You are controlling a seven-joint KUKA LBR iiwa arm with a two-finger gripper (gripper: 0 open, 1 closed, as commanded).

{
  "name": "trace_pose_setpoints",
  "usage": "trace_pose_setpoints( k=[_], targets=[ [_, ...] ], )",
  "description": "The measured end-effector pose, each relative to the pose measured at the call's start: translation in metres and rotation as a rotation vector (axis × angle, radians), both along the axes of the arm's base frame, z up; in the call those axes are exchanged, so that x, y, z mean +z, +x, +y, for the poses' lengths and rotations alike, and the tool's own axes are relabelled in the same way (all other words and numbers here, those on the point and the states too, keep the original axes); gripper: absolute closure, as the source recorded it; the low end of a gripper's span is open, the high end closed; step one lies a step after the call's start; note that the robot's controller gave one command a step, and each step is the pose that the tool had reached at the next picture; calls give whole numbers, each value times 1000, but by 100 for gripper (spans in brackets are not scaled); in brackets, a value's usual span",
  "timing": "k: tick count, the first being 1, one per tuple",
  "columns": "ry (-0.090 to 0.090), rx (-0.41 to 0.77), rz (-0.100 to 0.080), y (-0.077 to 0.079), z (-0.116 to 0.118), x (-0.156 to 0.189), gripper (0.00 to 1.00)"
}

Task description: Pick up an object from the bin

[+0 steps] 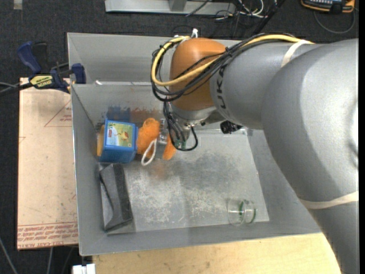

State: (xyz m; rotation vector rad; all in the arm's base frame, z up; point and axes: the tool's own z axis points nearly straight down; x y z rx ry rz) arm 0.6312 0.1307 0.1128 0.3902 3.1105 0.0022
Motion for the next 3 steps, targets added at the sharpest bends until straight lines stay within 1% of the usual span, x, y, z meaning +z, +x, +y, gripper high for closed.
trace_pose_setpoints(
  k=[1, 2, 3],
  targets=[
    [3, 6, -19, 16, -14, 33, 100],
    [-1, -89, 6, -3, -27, 57, 100],
    [6, -139, -21, 11, -32, 94, 100]
  ],
)
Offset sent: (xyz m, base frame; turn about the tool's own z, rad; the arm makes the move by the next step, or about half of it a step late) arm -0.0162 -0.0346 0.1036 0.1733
